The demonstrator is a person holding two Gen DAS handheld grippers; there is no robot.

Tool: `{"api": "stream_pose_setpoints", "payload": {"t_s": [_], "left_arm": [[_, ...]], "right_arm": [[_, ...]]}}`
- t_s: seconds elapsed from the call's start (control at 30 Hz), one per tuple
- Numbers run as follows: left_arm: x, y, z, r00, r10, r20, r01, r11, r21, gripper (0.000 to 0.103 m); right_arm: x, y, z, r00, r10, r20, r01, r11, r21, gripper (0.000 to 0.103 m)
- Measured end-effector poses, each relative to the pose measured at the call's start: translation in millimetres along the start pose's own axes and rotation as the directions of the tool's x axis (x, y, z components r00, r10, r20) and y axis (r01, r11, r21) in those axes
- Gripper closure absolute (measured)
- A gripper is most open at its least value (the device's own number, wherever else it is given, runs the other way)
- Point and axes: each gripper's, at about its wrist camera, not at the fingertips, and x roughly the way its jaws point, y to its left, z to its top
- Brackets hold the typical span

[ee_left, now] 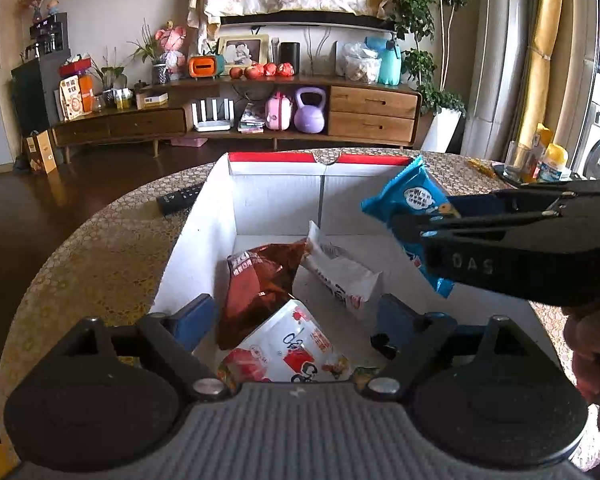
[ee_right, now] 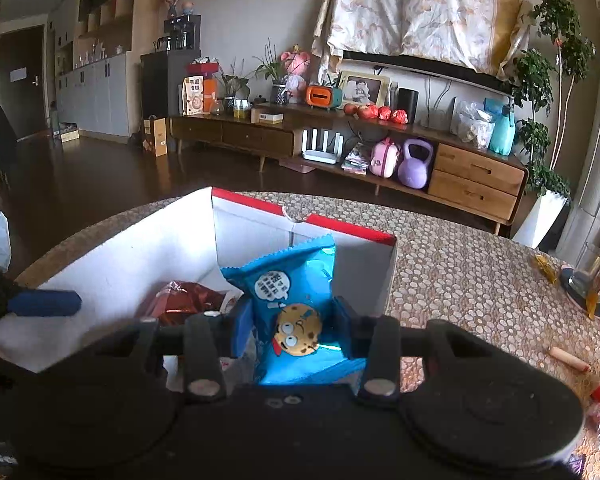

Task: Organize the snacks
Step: 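Open the left tool to drop the pouch while the right tool releases the blue packet, then move both open tools back toward the red chip bag and purple candy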

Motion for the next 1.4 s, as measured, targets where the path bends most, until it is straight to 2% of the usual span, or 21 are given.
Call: {"api": "stream_pose_setpoints", "payload": {"t_s": [0.23, 0.3, 0.43, 0.63, 0.87, 1.17, 1.4], "left_arm": [[-3.8, -0.1, -1.6, 1.000, 0.007, 0.001, -0.007, 1.000, -0.001, 0.014], [-4.0, 0.3, -1.7, 1.000, 0.007, 0.002, -0.007, 1.000, 0.000, 0.014], [-6.8, -1.0, -0.2, 1.000, 0.009, 0.011, -0.009, 1.000, 0.000, 0.014], [-16.9, -11.7, 4.1, 0.999, -0.009, 0.050, 0.009, 1.000, 0.007, 0.014], [-26.2, -35.2, 11.2, 0.995, -0.033, 0.093, 0.030, 0.999, 0.029, 0.014], [-43.4, -79.8, 23.3, 0.979, -0.116, 0.170, 0.105, 0.992, 0.070, 0.014], [-45.2, -127.7, 27.9, 0.958, -0.213, 0.191, 0.186, 0.971, 0.150, 0.014]], "right_arm": [[-1.0, -1.4, -0.5, 1.000, -0.012, -0.004, 0.012, 1.000, 0.009, 0.059], [-2.9, -1.7, -1.5, 1.000, -0.017, 0.003, 0.017, 1.000, 0.015, 0.053], [-9.3, -5.8, -1.1, 1.000, -0.016, 0.018, 0.015, 0.999, 0.028, 0.053], [-33.6, -20.2, -3.2, 0.998, -0.020, 0.060, 0.016, 0.997, 0.076, 0.053], [-69.0, -48.8, -15.6, 0.991, -0.071, 0.110, 0.054, 0.988, 0.146, 0.052], [-95.1, -91.3, -39.5, 0.980, -0.163, 0.112, 0.136, 0.967, 0.216, 0.051], [-110.9, -130.5, -68.1, 0.965, -0.249, 0.086, 0.218, 0.938, 0.270, 0.050]]}}
